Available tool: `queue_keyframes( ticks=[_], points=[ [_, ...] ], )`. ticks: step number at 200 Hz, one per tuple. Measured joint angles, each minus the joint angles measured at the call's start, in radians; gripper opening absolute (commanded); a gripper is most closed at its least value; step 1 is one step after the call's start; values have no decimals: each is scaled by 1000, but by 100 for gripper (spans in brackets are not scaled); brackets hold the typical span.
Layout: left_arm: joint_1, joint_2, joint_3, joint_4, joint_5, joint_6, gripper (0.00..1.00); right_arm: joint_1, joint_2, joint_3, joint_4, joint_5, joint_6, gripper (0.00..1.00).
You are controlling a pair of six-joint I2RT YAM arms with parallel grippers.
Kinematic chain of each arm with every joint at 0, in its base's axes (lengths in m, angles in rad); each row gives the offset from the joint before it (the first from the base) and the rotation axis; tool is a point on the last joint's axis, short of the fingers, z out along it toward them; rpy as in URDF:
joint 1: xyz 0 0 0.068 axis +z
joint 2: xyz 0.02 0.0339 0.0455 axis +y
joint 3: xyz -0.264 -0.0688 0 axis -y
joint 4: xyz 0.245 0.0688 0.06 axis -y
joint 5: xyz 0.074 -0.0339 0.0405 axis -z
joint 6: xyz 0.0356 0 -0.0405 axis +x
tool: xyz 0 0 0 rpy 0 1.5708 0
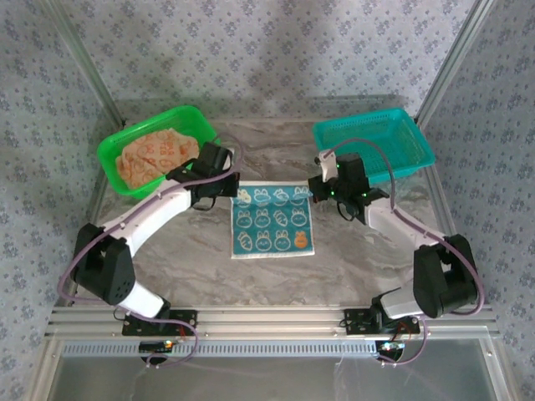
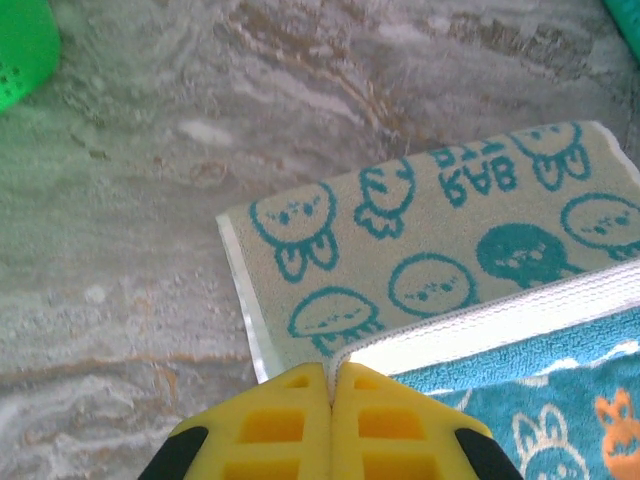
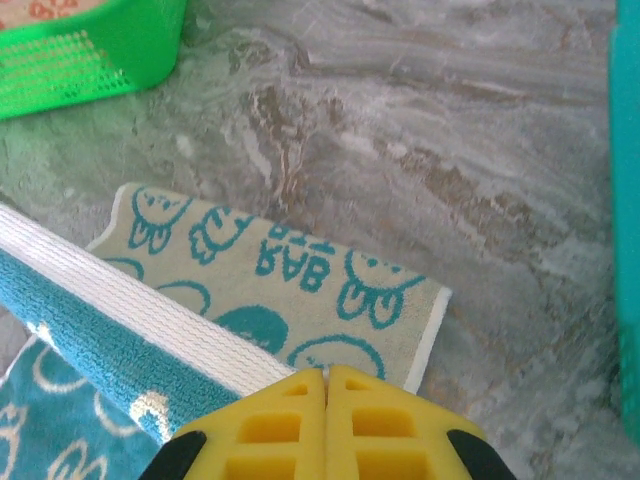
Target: Fold and stack the towels
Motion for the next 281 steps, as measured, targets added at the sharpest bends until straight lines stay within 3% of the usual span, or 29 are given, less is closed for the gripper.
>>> queue_keyframes(
  ticks=[157,281],
  points=[
    [-136,-156,-230,2,-76,-162,0,116,-206,-231,-27,90,95,0],
    [-179,-159,-338,48,-112,-235,0,182,-210,-314,-11,116,158,0]
  ],
)
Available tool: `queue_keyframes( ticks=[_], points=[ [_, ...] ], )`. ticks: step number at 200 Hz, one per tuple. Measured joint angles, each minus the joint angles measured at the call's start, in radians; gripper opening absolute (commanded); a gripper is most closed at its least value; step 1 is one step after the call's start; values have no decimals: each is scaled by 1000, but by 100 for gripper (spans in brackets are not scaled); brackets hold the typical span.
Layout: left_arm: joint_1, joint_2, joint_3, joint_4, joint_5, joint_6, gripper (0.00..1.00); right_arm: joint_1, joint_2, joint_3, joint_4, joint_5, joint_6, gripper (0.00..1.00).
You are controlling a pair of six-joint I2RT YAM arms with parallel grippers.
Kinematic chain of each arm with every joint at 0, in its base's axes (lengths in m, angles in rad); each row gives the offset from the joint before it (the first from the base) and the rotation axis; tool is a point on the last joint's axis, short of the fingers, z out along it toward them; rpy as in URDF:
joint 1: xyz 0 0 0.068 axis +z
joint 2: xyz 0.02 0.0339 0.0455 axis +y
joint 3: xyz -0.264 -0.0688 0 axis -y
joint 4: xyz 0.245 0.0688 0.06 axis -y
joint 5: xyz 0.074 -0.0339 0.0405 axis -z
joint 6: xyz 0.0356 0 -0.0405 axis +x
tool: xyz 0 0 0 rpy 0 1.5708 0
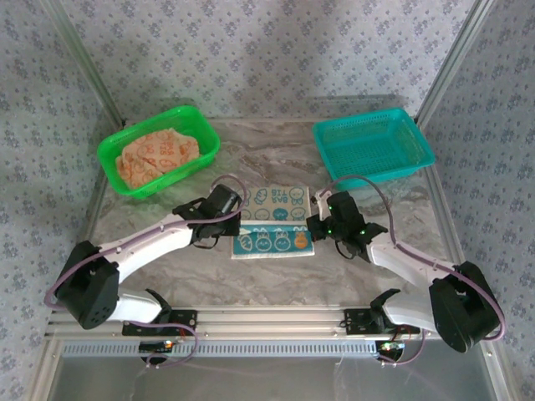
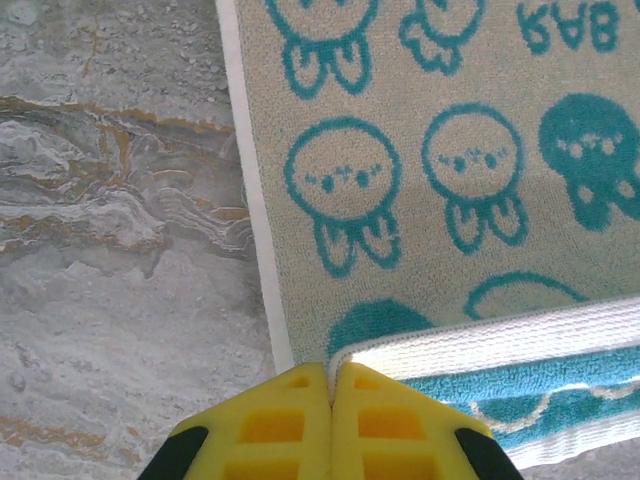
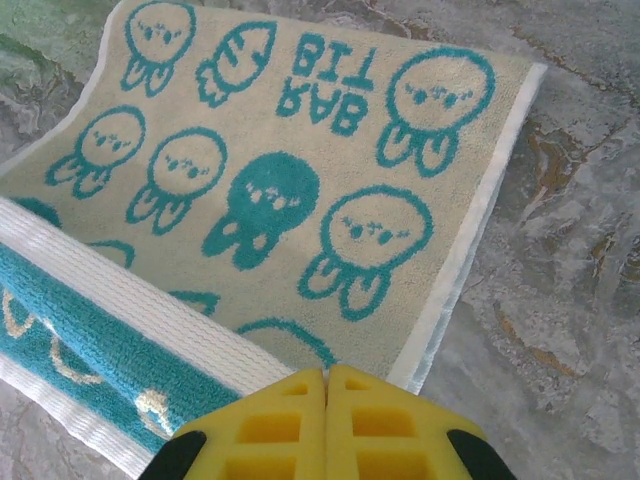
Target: Fold and stack the towels
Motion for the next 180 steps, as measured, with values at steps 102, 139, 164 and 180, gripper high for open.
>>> queue_keyframes(
  ticks=[102,139,164,180],
  points=[
    [-31,9,-55,49,1,-23,2,19,-5,-56,22,25,28,0],
    [-47,25,-68,61,1,-34,6,31,10,-77,35,36,43,6],
    [-61,28,-72,64,-2,-43,30,47,11,-87,35,50,61,21],
    [-72,28,-72,63,-7,-59,44,53,3,-89,33,62,80,35]
  ],
)
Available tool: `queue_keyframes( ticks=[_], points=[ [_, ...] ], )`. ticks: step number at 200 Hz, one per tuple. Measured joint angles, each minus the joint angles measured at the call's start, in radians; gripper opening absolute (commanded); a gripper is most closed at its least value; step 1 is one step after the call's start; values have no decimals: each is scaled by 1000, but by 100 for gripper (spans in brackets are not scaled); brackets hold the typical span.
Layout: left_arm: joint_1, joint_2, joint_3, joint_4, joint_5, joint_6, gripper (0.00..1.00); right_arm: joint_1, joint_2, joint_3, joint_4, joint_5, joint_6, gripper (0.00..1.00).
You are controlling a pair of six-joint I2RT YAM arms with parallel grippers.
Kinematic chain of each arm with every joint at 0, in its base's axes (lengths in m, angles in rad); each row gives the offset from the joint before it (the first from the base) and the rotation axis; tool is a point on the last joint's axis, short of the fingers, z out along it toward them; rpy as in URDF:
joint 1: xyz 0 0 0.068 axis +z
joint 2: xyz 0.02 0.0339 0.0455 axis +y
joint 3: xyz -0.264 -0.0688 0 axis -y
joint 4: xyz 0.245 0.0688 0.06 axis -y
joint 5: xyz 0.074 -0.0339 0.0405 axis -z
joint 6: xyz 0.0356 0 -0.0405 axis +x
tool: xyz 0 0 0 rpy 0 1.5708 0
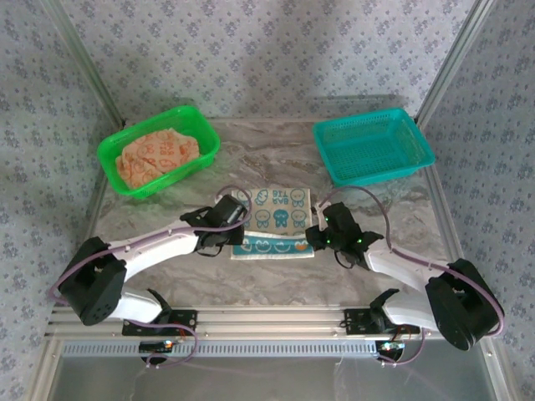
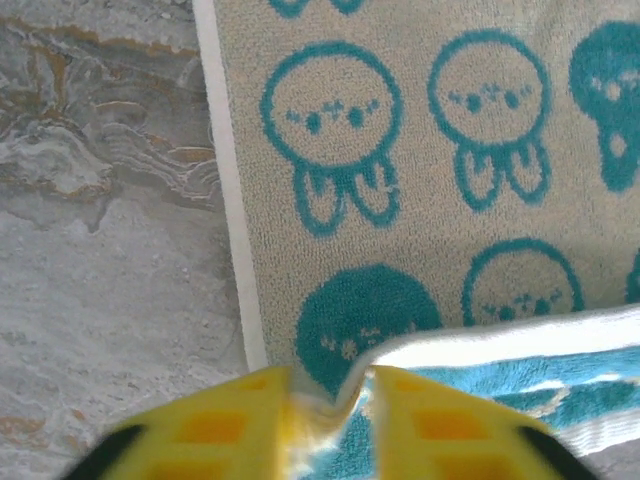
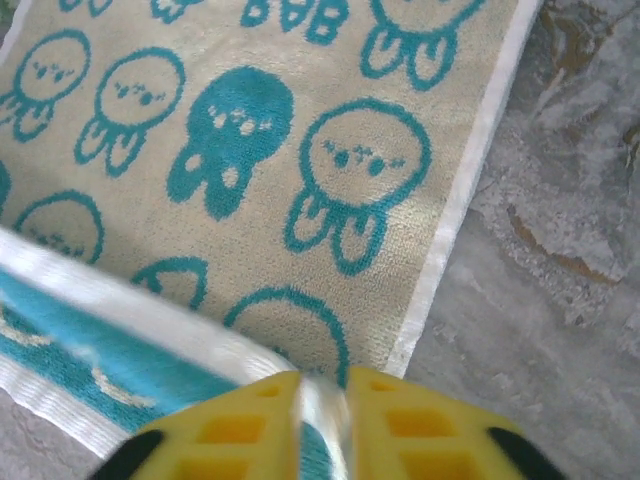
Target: Fold and stack the towels
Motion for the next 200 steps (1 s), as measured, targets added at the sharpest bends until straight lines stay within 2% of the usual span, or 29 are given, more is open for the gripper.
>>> queue_keyframes(
  ticks=[2,13,30,71,106,142,175,200],
  points=[
    [-2,0,0,-1,-2,-2,46,1,-3,0,-2,2,3,39],
    [-13,-2,-5,-1,-5,-11,55,3,-21,-2,-8,8,18,42],
    [-26,-9,-22,-7,-7,-22,55,5,-53,-3,-20,13,29,45],
    [-31,-42,-38,-38,-19,-50,57,5,-64,15,-74,19,64,44],
    [-9,-39,5,-76,-21,-69,56,-7,60,142,-159,18,111,42],
    [60,21,68,-65,-17,-83,55,-12,220,274,-196,20,140,42],
    [79,131,87,-66,-5,-82,51,-9,305,313,-246,48,151,39],
    [72,157,86,-76,6,-83,51,6,315,313,-288,83,159,36]
  ],
)
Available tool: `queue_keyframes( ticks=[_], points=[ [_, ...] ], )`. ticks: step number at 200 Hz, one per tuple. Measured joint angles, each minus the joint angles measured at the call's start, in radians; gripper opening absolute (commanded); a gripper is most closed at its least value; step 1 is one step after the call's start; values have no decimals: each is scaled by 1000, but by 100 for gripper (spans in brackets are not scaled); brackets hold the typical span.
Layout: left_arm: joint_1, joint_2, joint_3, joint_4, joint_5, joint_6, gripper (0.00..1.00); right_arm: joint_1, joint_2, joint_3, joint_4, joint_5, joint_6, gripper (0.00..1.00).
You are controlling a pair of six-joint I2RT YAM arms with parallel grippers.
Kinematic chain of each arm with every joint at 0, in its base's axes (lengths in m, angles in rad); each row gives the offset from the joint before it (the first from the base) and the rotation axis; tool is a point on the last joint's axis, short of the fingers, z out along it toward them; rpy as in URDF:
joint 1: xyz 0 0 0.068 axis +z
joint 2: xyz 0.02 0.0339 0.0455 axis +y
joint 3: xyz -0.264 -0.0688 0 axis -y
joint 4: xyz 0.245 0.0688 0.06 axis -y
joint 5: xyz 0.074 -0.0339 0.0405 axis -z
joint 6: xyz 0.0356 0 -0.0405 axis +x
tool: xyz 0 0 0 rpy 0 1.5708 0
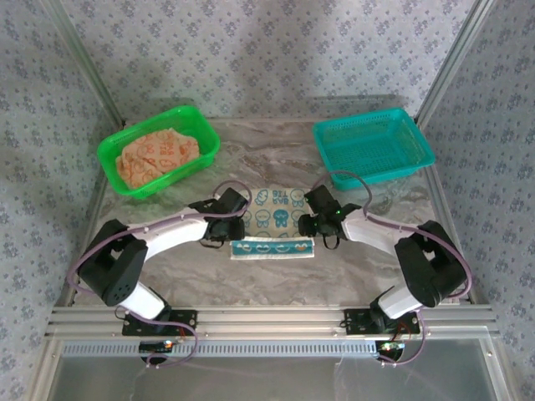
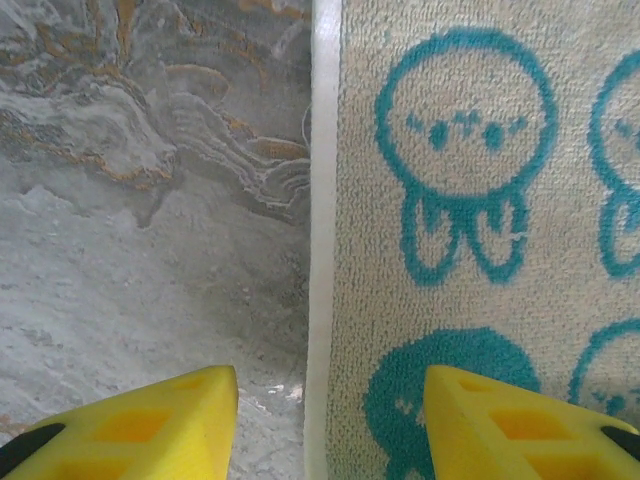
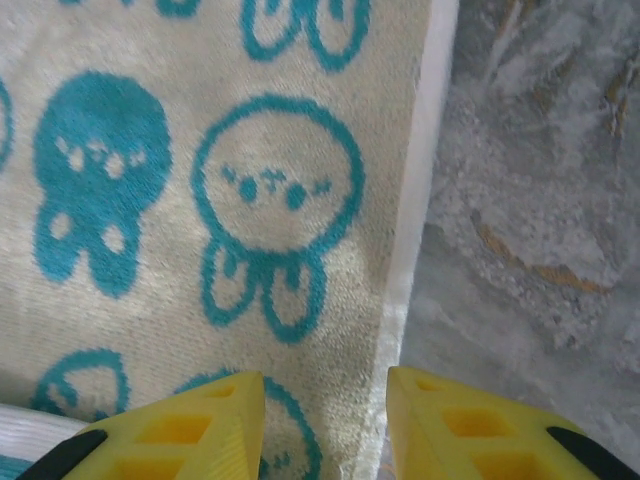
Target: Fold and stack the towels
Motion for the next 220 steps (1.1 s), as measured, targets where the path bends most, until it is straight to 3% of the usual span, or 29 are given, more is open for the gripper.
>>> queue_keyframes(
  ticks=[37,127,160,193,220],
  points=[
    [-37,-8,-19,-16,-2,0,50,33,-14,-32,-21,40,22,35],
    [-108,-120,-77,-99,-33,-45,49,115,-238,-125,-115,95,98,34],
    [-107,-119,-73,-103,-46,-41,39,114,-224,-123,-121,76,107,27],
    [-98,-63,5,-99,-42,-20,11,114,-140,-71,-104,62,93,12],
    [-84,31,110,-62,-34,-10,7,114,-49,-9,-52,43,69,11]
  ],
)
